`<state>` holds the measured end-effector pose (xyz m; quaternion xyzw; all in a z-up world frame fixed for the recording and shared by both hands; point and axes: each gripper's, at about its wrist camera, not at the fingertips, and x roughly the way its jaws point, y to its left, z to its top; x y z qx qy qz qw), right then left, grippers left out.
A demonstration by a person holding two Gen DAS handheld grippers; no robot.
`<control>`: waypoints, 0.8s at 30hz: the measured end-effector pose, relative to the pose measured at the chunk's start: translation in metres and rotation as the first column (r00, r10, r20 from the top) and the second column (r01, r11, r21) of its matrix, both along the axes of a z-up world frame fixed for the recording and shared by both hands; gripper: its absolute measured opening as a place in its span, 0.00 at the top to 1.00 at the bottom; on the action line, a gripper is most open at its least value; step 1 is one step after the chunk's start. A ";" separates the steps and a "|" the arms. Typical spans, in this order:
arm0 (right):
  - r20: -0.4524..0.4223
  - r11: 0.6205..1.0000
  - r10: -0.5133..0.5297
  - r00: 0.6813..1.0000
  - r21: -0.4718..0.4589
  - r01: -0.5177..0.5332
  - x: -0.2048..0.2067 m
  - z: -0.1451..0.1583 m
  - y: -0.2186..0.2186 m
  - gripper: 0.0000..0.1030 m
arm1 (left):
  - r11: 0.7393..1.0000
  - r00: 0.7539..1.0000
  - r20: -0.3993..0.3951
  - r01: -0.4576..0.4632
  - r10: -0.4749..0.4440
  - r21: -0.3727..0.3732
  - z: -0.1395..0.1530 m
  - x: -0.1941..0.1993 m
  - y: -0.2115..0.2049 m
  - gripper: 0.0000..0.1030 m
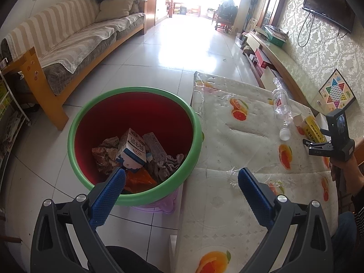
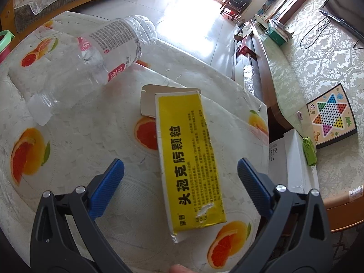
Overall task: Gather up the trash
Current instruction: 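Reach the right tool to the yellow medicine box and close on it, then grasp the clear plastic bottle with the left tool while the right tool holds the yellow box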
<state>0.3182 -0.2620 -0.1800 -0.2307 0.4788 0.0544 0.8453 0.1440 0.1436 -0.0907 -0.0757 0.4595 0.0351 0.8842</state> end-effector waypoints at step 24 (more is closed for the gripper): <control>0.067 0.944 -0.143 0.987 0.310 0.116 -0.069 0.060 -0.067 0.74 | 0.941 0.941 0.017 0.338 -0.338 0.025 0.005 0.119 -0.185 0.08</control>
